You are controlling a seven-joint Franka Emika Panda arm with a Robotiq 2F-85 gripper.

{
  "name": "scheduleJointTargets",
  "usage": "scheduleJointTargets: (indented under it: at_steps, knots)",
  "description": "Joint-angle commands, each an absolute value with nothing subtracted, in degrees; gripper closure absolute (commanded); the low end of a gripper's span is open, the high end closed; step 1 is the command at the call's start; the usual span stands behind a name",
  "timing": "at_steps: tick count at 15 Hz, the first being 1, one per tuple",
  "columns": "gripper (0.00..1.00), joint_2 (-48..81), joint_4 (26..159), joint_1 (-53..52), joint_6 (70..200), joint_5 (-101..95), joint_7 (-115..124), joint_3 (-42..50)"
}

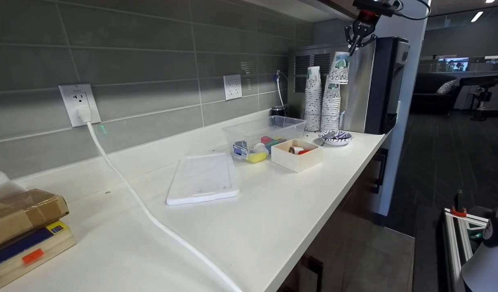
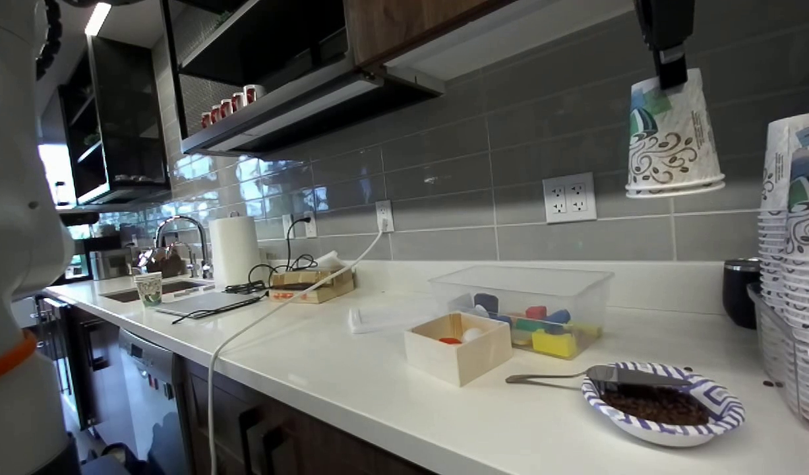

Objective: Stack up the cups

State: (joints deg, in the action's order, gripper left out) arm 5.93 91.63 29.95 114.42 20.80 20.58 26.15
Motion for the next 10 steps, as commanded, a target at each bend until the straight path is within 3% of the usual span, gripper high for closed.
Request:
scheduleJointTargets:
  at_steps: [1, 10]
  knots:
    - [0.98, 8.36, 85.03, 31.16, 110.48, 25.44, 26.86, 27.43]
    - [0.98, 18.23, 72.53, 35.34, 112.17, 30.58, 44.0, 26.8]
